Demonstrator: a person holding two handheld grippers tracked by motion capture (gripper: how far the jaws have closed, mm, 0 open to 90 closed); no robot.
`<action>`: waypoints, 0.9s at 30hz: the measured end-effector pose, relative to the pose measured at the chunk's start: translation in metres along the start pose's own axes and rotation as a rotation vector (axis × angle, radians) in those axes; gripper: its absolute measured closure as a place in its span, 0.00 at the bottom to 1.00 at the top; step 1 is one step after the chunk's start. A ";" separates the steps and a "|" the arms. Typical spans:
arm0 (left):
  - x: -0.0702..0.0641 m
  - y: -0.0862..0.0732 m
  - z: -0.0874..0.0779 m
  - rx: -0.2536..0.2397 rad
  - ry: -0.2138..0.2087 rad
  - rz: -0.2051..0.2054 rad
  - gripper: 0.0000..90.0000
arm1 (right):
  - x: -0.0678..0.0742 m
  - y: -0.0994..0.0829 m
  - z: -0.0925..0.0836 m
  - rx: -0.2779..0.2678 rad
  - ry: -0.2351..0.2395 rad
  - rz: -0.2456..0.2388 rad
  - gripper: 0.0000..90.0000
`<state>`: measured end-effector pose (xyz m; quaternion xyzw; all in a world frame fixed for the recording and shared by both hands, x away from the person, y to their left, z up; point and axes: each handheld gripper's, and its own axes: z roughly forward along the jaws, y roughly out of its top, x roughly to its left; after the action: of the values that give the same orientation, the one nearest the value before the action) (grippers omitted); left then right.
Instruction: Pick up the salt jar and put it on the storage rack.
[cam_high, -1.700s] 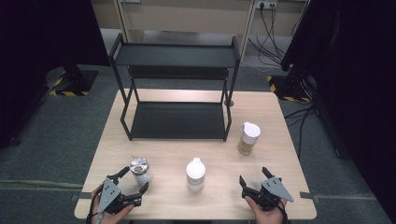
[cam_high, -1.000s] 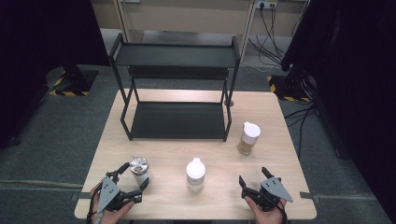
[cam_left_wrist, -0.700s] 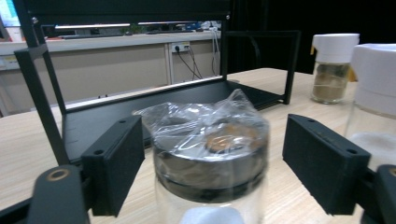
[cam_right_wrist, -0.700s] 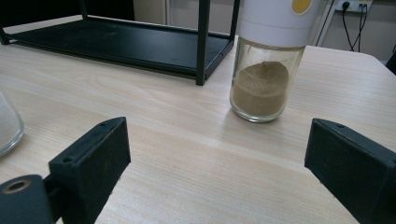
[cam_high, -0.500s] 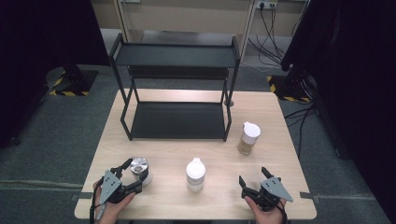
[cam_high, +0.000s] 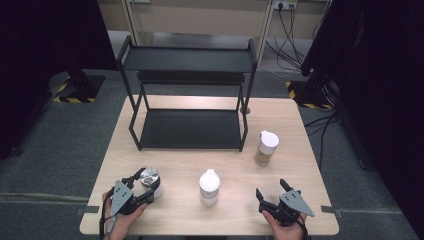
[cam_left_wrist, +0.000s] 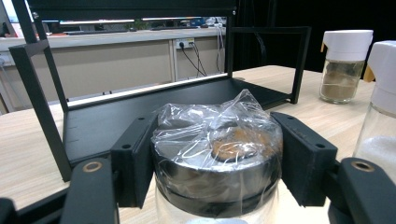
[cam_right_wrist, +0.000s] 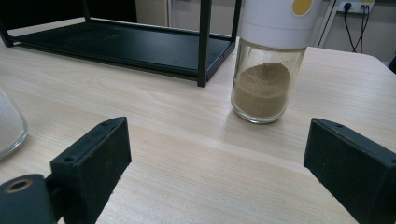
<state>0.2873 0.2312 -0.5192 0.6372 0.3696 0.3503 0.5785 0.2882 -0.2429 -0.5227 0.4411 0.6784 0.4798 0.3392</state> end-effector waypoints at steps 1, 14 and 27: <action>0.001 0.000 0.000 0.003 0.000 -0.004 0.39 | 0.000 0.000 0.000 0.001 0.001 -0.001 0.08; 0.000 0.012 -0.001 -0.018 0.029 0.011 0.39 | 0.001 0.000 0.000 0.000 0.008 -0.009 0.08; -0.005 0.020 0.009 -0.017 0.047 0.016 0.39 | 0.000 0.000 -0.001 -0.011 0.017 -0.007 0.08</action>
<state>0.2943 0.2215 -0.5004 0.6268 0.3748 0.3731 0.5723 0.2872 -0.2434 -0.5229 0.4328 0.6801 0.4861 0.3373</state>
